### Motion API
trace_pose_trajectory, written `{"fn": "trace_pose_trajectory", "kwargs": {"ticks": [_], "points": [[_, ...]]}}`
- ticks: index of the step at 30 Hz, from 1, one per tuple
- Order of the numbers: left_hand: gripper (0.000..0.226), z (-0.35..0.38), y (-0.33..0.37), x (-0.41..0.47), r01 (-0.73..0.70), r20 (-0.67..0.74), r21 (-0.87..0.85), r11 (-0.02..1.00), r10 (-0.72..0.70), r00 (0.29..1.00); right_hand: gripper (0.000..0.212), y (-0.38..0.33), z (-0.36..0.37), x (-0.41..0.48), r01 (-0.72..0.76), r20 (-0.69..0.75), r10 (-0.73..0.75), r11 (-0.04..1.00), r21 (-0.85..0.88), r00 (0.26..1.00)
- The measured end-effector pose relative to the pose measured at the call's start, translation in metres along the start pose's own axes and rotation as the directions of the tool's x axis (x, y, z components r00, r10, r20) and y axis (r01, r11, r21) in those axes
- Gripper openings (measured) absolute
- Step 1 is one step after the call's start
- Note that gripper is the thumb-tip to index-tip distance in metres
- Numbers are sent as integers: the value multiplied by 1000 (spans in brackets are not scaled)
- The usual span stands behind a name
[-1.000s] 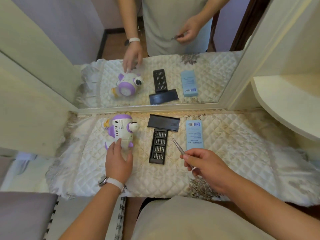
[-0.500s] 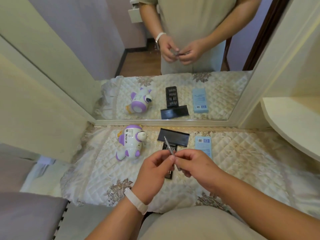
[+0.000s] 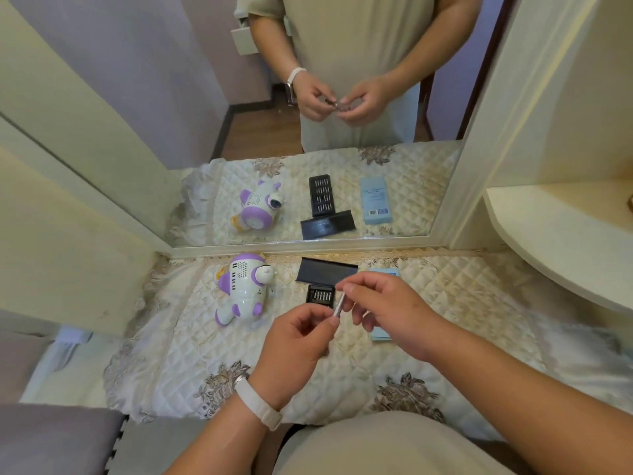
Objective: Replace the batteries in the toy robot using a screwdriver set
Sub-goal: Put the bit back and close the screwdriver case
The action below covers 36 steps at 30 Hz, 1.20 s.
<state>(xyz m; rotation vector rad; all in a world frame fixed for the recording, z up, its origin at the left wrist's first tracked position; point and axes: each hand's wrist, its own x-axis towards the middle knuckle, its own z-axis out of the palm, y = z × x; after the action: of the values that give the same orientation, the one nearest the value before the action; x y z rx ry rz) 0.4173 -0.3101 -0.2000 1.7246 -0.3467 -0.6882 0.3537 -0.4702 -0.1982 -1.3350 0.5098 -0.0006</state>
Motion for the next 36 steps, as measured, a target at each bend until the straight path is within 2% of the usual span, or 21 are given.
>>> {"fn": "trace_pose_trajectory", "kwargs": {"ticks": [4, 11, 15, 17, 20, 24, 28, 36], "points": [[6, -4, -7, 8, 19, 18, -4, 1000, -19, 1000, 10, 0, -4, 9, -13, 19, 12, 999, 44, 1000], [16, -25, -35, 26, 30, 55, 113, 993, -37, 998, 6, 15, 1, 34, -128, 68, 125, 991, 36, 990], [11, -33, -54, 42, 78, 23, 141, 987, -82, 996, 6, 26, 3, 67, -179, -15, 181, 979, 102, 983], [13, -38, -66, 50, 137, -41, 111, 984, -133, 990, 6, 33, 1, 85, -190, -75, 199, 975, 112, 977], [16, -45, -82, 62, 210, -161, 73, 975, -196, 967, 6, 51, 0, 101, -232, -92, 227, 971, -50, 970], [8, -48, -109, 80, 315, -167, 109, 943, -295, 941, 8, 84, 4, 110, -316, -100, 300, 917, -244, 949], [7, -43, -132, 98, 396, -177, 122, 910, -372, 911, 7, 109, 11, 121, -310, -113, 289, 884, -350, 951], [7, -34, -153, 114, 446, -252, 159, 881, -400, 881, 10, 136, 21, 137, -291, -116, 270, 819, -495, 956]]}}
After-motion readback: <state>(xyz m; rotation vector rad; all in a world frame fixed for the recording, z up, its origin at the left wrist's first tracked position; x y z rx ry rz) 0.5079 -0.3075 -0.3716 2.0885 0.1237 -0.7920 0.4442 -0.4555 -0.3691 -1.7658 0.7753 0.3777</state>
